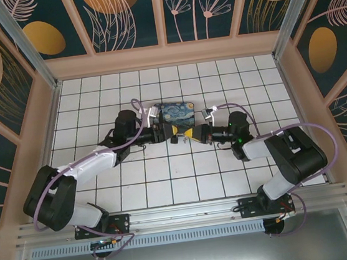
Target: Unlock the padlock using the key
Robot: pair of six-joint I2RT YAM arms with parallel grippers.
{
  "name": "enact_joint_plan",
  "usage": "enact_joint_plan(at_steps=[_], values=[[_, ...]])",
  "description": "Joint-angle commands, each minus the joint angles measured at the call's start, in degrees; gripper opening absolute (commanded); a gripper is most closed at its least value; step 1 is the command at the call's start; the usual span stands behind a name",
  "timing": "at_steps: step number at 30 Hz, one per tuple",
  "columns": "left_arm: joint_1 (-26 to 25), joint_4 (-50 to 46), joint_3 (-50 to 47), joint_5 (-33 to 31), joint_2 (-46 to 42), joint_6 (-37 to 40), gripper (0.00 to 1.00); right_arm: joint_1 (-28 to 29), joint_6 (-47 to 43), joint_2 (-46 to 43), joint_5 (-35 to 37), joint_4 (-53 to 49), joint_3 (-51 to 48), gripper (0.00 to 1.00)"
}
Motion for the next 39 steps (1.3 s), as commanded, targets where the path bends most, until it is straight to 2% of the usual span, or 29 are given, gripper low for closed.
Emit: enact_joint_plan(at_steps=[1, 4, 8, 13, 20, 26, 29, 32, 36, 39], values=[[0.32, -3.01, 2.69, 0.87, -1.74, 2.51, 0.5, 0.46, -3.11, -2.72, 0.74, -2.88, 1.49, 0.0], [0.3, 2.98, 0.28, 2.69, -0.49, -1.75, 0.46, 1.28, -3.63, -2.33, 1.58, -4.1, 2.88, 0.0], [0.21, 9.79, -1.83, 4.51, 0.55, -6.21, 0.44, 2.81, -1.78, 0.19, 1.78, -0.79, 4.58, 0.0], [0.19, 8.14, -1.83, 4.5, -0.59, -5.16, 0.43, 3.76, -2.0, 1.24, 2.32, -0.8, 5.94, 0.0], [0.18, 8.14, -2.54, 4.44, -1.64, -4.98, 0.36, 4.21, -0.91, 2.37, 3.28, 1.12, 6.52, 0.0], [0.2, 8.4, -3.41, 4.55, -2.48, -5.06, 0.35, 4.38, 0.13, 2.52, 4.36, 2.61, 7.03, 0.0], [0.24, 8.21, -3.53, 4.25, -2.93, -4.92, 0.32, 4.51, -0.34, 2.81, 4.21, 1.83, 7.63, 0.0], [0.22, 8.36, -3.5, 4.13, -2.95, -5.18, 0.24, 4.77, -0.52, 3.67, 4.02, 1.28, 8.2, 0.0], [0.24, 8.43, -3.85, 3.95, -3.15, -5.21, 0.21, 5.29, -0.8, 4.13, 4.02, 1.43, 8.6, 0.0], [0.25, 8.18, -3.94, 3.81, -3.14, -4.99, 0.14, 5.48, -0.82, 4.55, 4.11, 1.3, 8.64, 0.0]])
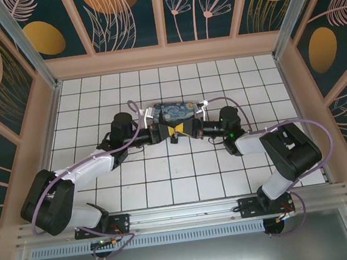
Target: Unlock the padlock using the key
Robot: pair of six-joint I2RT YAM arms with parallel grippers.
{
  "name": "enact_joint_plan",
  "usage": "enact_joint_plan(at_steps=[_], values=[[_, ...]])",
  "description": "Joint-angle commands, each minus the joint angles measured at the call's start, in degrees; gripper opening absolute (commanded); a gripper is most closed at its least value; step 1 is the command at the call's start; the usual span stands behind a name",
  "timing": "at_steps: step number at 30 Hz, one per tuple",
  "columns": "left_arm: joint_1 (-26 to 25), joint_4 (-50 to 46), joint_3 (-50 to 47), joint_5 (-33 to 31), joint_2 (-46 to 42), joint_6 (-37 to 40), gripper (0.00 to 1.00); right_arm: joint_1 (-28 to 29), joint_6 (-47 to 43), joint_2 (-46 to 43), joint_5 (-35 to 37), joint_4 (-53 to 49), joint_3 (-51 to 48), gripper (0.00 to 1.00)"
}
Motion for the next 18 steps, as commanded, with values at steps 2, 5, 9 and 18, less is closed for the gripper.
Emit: enact_joint_plan(at_steps=[2, 5, 9, 18], values=[[-0.18, 1.03, -0.04, 0.68, -1.13, 0.72, 0.14, 0.84, -0.14, 1.18, 0.02, 2.07, 1.42, 0.0], [-0.13, 0.23, 0.19, 0.51, -0.84, 1.8, 0.07, 1.06, -0.25, 1.13, -0.11, 1.9, 1.1, 0.0], [-0.13, -0.33, 0.32, 0.68, -0.59, 2.91, 0.07, 1.06, -0.67, 0.4, -0.18, 1.46, -0.1, 0.01], [-0.17, 0.75, 0.01, 0.44, -0.8, 2.13, 0.28, 1.19, -0.78, -0.43, 0.15, 1.23, -1.48, 0.0]])
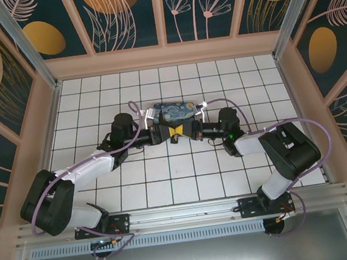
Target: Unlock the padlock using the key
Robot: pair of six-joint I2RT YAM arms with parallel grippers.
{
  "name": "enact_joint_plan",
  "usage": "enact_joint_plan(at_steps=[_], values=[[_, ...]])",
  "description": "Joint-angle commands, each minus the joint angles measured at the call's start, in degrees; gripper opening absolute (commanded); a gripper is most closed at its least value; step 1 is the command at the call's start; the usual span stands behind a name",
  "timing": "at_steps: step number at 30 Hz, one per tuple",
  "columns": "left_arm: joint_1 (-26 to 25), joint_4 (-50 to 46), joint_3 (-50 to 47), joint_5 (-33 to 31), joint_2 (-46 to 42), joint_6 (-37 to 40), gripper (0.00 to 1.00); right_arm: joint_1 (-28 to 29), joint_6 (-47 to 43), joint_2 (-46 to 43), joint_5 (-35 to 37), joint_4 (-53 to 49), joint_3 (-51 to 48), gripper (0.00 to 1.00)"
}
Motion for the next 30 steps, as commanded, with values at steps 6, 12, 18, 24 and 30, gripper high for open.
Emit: enact_joint_plan(at_steps=[6, 12, 18, 24, 30], values=[[-0.15, 2.35, 0.88, 1.45, 0.33, -0.1, 0.17, 0.67, -1.19, -1.06, -0.22, 0.18, -1.18, 0.0], [-0.08, 1.95, 0.33, 1.82, -0.43, 0.44, 0.08, 0.74, -2.11, -1.87, -0.33, -1.51, -0.23, 0.0], [-0.08, 1.86, 0.11, 1.9, -0.54, 1.06, 0.0, 0.82, -3.18, -2.71, -1.01, -2.65, -0.46, 0.04], [-0.07, 1.18, 0.76, 3.47, -0.01, 1.99, 0.0, -1.87, -9.01, -5.38, -4.44, -9.24, -0.66, 0.39], [-0.11, -1.09, 0.37, 3.34, -0.98, 3.52, 0.0, -5.11, -19.96, -11.15, -3.3, -27.28, 3.06, 0.48]])
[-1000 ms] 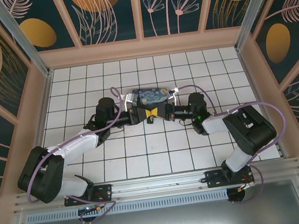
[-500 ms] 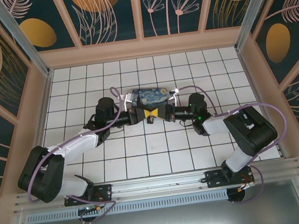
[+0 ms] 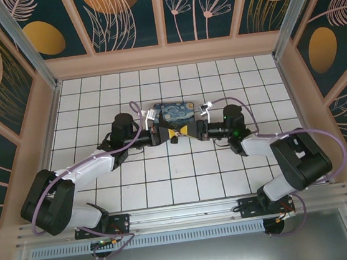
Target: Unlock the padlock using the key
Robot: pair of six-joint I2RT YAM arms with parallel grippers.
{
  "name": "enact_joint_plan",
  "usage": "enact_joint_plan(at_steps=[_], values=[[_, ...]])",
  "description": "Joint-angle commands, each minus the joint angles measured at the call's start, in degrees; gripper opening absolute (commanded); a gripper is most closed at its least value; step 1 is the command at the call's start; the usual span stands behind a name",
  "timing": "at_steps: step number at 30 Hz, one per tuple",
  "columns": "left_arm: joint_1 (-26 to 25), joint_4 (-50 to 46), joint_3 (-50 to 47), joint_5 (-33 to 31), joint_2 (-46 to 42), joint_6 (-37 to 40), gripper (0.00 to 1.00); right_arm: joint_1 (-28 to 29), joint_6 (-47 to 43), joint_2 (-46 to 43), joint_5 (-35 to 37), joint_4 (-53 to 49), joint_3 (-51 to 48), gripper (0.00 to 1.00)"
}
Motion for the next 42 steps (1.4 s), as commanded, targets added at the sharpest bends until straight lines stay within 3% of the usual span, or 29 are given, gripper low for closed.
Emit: enact_joint_plan(at_steps=[1, 15, 20, 27, 35, 42], values=[[-0.13, 0.16, 0.17, 1.88, -1.07, 1.51, 0.0, -0.82, -7.93, -2.73, -0.96, -9.86, 3.84, 0.47], [-0.15, 5.33, -0.83, 4.43, -0.94, -1.03, 0.0, 2.56, -8.74, -0.55, -4.17, -7.11, 6.62, 0.41], [-0.11, 5.99, -1.15, 4.36, -0.84, -1.52, 0.0, 3.04, -6.21, -0.44, -5.26, -1.77, 5.16, 0.38], [-0.15, 6.91, -1.47, 4.18, -0.94, -1.88, 0.0, 3.61, -5.44, -0.09, -6.13, -0.54, 4.47, 0.29], [-0.11, 6.54, -1.61, 4.14, -1.82, -1.55, 0.0, 4.0, -5.42, 0.88, -6.23, -0.42, 4.12, 0.31], [-0.09, 6.13, -1.44, 3.56, -2.21, -1.47, 0.0, 4.27, -4.8, 0.23, -6.08, 0.39, 2.86, 0.22]])
